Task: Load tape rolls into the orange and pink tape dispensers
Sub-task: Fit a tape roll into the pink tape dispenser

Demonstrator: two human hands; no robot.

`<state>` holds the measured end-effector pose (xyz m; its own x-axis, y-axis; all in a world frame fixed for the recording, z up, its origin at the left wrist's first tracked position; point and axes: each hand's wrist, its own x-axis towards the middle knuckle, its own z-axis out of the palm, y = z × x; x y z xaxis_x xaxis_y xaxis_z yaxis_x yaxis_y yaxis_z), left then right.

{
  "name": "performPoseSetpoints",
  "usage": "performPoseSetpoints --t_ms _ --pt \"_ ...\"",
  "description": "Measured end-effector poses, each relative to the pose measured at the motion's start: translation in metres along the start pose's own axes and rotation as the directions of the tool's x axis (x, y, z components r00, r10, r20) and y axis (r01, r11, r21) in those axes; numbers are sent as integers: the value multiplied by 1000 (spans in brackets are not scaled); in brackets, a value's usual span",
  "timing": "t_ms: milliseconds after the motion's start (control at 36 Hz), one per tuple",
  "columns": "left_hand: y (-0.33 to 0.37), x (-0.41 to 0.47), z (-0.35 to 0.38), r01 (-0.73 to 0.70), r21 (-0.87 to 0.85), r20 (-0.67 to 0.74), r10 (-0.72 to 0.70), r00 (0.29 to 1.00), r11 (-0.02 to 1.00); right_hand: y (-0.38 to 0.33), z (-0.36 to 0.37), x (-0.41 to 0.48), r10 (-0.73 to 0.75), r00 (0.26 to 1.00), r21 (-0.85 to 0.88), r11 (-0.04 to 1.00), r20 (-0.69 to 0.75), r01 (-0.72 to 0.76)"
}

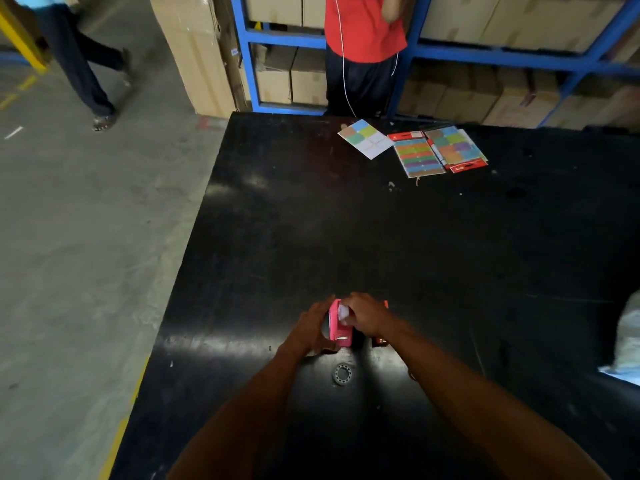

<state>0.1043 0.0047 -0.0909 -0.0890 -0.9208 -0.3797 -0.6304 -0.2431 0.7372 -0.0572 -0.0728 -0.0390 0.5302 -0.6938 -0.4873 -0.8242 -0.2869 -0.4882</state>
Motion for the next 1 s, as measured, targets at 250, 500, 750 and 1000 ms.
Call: performPoseSetpoints --t_ms 250,500,750,1000 --pt "19 -27 -8 35 -275 -204 -94 974 961 -7 -1 -30 -71 992 -22 997 -101 69" --pt "49 -55 -6 9 -623 -181 -155 971 783 -30 -2 -58 -120 963 8 992 -241 126" --pt "52 -70 -1 -17 -574 -233 -142 962 819 -37 -3 -80 -106 965 35 992 -239 117" --pt "57 -83 0 8 -683 -166 -165 972 731 -24 5 -100 -102 958 141 980 -268 144"
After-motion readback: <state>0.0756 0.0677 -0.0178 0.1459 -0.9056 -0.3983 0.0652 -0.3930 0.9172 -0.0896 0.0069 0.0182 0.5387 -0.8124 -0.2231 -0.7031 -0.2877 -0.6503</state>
